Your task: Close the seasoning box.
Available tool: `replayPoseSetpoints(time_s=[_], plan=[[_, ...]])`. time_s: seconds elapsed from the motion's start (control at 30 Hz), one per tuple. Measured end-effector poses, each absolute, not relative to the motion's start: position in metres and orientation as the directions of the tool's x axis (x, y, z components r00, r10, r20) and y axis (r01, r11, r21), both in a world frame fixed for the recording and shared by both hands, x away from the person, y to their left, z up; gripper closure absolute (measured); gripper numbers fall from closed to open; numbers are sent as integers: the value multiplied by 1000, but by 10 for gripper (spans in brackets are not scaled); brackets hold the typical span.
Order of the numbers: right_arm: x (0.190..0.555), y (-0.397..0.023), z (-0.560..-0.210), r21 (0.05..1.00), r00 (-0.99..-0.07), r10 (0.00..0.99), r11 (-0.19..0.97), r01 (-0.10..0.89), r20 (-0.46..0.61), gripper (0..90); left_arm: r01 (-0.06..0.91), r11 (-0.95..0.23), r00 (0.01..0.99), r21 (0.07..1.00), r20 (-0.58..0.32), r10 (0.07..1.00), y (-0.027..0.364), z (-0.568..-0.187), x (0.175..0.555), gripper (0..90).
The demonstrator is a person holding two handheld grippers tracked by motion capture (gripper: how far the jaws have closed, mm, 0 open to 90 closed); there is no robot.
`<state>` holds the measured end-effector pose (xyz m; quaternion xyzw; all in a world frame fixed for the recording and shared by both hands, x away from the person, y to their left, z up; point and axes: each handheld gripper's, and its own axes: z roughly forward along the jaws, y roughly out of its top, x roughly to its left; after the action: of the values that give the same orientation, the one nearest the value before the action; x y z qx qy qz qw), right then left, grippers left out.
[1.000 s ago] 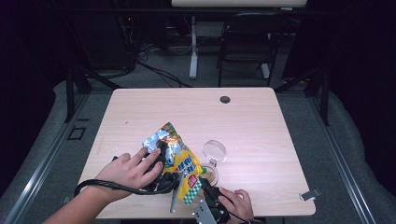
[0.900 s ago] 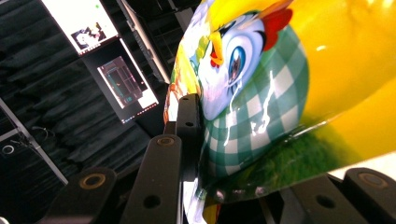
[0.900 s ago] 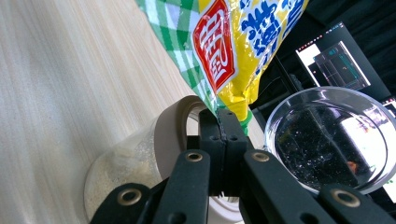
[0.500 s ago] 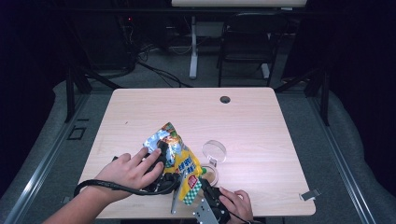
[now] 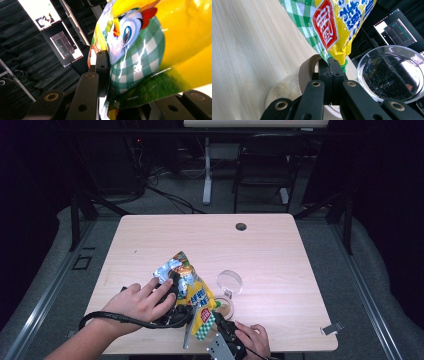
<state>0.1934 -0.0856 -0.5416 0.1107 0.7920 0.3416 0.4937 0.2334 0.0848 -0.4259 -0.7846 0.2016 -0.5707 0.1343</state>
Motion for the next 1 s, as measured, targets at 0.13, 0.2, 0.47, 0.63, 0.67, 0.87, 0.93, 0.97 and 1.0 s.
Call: replayPoseSetpoints(time_s=[0.13, 0.2, 0.47, 0.63, 0.67, 0.87, 0.93, 0.97, 1.0], plan=[[194, -86, -542, 664, -493, 522, 729, -165, -696, 900, -169, -878, 279, -449, 832, -479, 84, -423, 234, 782], [193, -87, -540, 648, -489, 513, 746, -155, -706, 900, -169, -878, 272, -447, 835, -478, 85, -424, 234, 784], [195, -87, -541, 682, -509, 536, 716, -148, -674, 900, -174, -874, 270, -453, 832, -485, 83, -422, 235, 786], [194, -87, -540, 677, -510, 532, 721, -145, -676, 900, -173, -870, 262, -461, 831, -492, 81, -422, 234, 786], [194, -88, -540, 676, -509, 530, 722, -149, -678, 900, -173, -872, 262, -457, 833, -488, 81, -422, 234, 786], [194, -88, -540, 674, -506, 531, 724, -144, -680, 900, -168, -872, 265, -460, 831, -490, 80, -422, 234, 785], [195, -88, -540, 674, -506, 531, 725, -144, -680, 900, -172, -867, 262, -467, 827, -497, 79, -421, 234, 785], [195, -88, -540, 672, -505, 530, 726, -146, -682, 900, -173, -864, 256, -473, 825, -503, 79, -421, 234, 785], [195, -88, -541, 672, -504, 530, 726, -146, -682, 900, -173, -863, 256, -474, 825, -504, 78, -421, 234, 785]])
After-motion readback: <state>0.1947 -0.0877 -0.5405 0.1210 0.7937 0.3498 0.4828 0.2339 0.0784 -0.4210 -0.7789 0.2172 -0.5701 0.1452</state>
